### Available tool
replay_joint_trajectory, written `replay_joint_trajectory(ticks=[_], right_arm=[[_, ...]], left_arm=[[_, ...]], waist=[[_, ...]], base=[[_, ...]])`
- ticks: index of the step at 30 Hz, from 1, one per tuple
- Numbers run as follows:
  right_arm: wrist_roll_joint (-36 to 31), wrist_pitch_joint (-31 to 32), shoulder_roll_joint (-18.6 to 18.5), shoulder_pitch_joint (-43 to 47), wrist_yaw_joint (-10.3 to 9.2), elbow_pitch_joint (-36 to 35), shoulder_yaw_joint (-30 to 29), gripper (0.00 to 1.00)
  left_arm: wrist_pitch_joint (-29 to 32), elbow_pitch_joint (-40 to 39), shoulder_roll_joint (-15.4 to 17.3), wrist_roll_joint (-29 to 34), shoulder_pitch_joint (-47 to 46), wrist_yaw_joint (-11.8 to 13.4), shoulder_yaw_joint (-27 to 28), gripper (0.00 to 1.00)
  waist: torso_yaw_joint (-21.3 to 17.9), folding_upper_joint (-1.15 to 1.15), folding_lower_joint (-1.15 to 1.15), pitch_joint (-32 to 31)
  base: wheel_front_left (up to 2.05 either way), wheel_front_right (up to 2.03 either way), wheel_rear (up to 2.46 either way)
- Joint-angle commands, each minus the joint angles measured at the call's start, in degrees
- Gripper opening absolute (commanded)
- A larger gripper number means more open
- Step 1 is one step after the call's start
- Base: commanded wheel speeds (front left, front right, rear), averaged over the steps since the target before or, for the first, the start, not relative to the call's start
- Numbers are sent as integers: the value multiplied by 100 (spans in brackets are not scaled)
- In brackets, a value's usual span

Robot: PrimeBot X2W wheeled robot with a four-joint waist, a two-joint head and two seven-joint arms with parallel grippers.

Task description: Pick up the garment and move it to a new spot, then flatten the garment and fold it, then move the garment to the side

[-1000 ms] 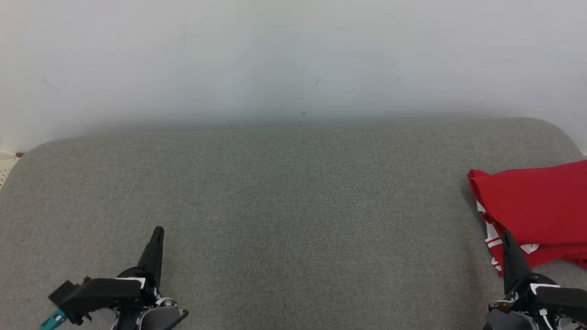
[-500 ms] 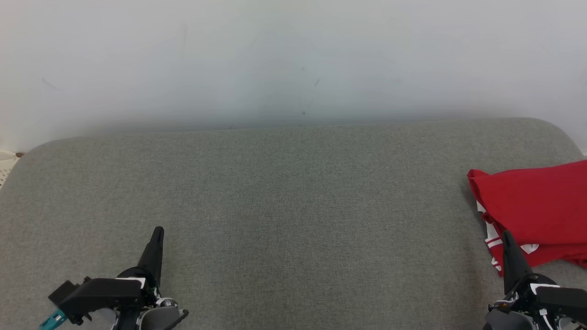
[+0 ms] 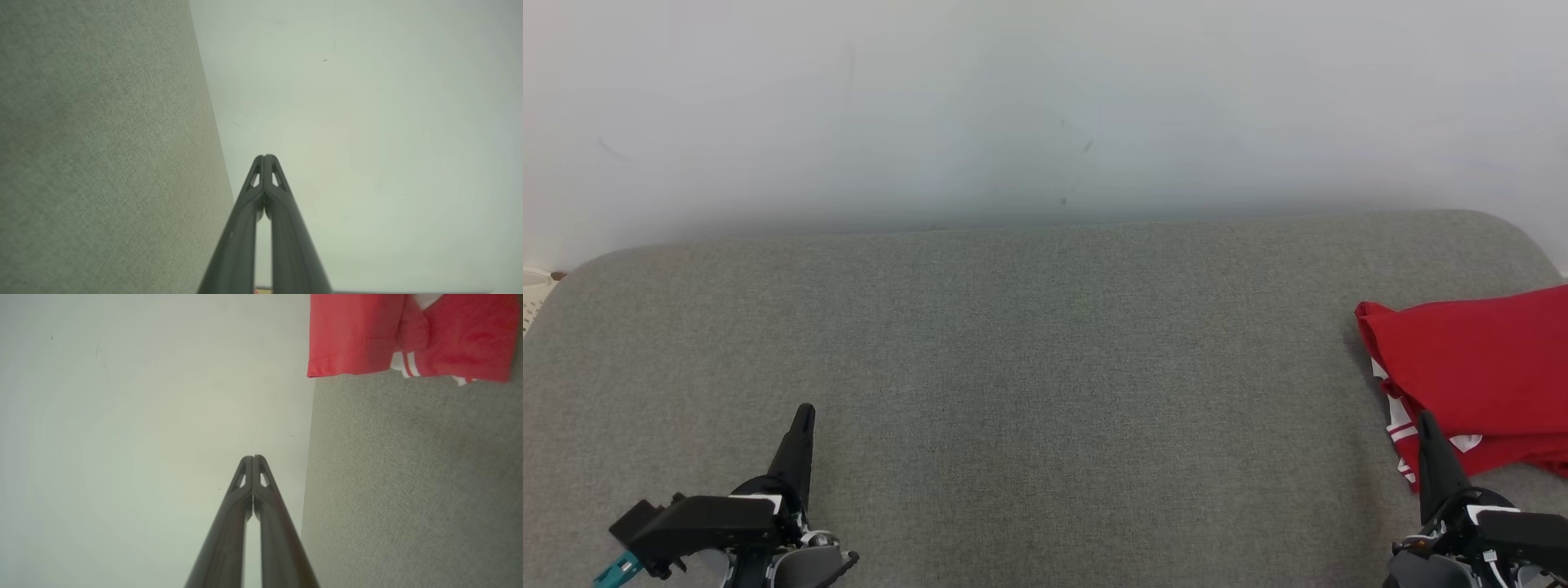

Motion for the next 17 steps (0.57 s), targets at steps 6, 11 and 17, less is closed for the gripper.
replay_joint_trajectory(ticks=[6,11,17], right_arm=[[27,30,-11,-11,-10,-10,-6,0],[27,30,-11,-11,-10,-11,-5,0],[27,30,-11,-11,-10,-9,-6,0]], left_arm=[[25,-22,-8,-50,-61,8,11,0],[25,-21,-8,-50,-61,8,11,0],[25,-21,-8,-50,-61,8,11,0]], waist=[[0,0,0,0],[0,0,0,0],[0,0,0,0]], base=[[0,0,0],[0,0,0],[0,0,0]])
